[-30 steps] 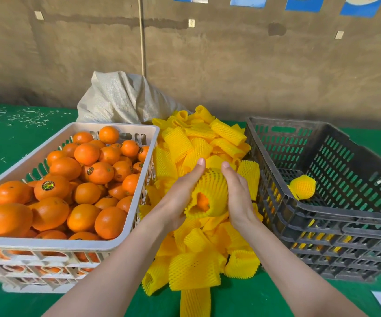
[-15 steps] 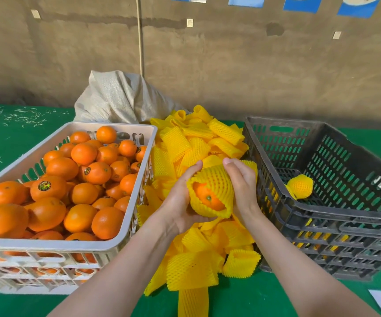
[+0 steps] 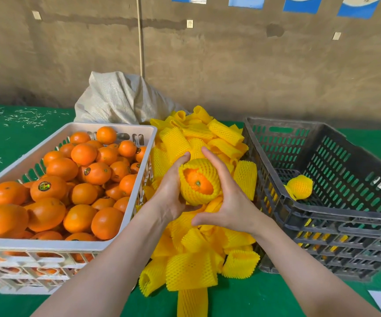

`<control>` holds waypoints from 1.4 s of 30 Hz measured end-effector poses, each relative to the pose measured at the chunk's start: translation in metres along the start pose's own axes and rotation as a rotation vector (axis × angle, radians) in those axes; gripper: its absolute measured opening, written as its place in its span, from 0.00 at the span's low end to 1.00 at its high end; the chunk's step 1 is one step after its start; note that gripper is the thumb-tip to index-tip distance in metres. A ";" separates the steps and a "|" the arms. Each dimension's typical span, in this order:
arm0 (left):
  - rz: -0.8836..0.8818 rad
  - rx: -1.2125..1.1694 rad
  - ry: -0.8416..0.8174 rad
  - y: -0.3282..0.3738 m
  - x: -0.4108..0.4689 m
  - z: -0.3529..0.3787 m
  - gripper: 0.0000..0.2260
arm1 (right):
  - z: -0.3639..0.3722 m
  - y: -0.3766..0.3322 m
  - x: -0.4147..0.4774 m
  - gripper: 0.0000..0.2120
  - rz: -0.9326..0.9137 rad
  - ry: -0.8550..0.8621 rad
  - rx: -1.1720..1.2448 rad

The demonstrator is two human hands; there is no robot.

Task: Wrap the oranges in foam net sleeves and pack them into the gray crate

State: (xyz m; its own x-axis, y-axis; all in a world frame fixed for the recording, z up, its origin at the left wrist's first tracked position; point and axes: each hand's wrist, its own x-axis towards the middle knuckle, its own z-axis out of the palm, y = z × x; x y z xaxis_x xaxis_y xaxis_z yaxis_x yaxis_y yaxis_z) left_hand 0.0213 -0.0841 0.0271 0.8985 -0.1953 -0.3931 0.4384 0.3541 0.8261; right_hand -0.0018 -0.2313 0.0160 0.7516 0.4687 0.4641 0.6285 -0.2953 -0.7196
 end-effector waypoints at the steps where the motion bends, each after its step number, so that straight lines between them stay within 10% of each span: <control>1: -0.001 -0.008 -0.016 0.000 -0.001 0.002 0.23 | 0.001 -0.001 0.001 0.48 -0.019 0.033 -0.041; 16: 0.217 0.093 -0.060 -0.016 -0.015 0.027 0.20 | 0.012 0.002 0.009 0.20 0.207 0.493 0.341; 22: 0.159 -0.043 -0.006 -0.009 -0.009 0.026 0.26 | 0.008 0.004 0.001 0.47 0.267 0.281 0.324; 28: 0.216 0.531 0.027 -0.008 0.001 0.022 0.31 | -0.019 0.003 0.003 0.39 0.309 0.439 0.349; 34: 0.227 0.487 0.184 -0.012 0.013 0.001 0.20 | -0.127 0.021 0.019 0.30 0.335 0.574 0.262; 38: 0.223 0.482 0.166 -0.019 0.018 -0.001 0.12 | -0.191 0.078 0.019 0.28 0.691 0.358 -0.092; 42: 0.215 0.495 0.149 -0.025 0.022 0.005 0.09 | -0.198 0.136 0.012 0.37 0.885 -0.428 -0.814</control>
State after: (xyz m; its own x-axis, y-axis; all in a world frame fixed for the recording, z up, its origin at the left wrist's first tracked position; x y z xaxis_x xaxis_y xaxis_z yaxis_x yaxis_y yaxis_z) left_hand 0.0299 -0.1017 0.0003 0.9756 -0.0224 -0.2182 0.2147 -0.1067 0.9708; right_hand 0.1325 -0.4303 0.0265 0.9461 0.0367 -0.3217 0.0035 -0.9947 -0.1030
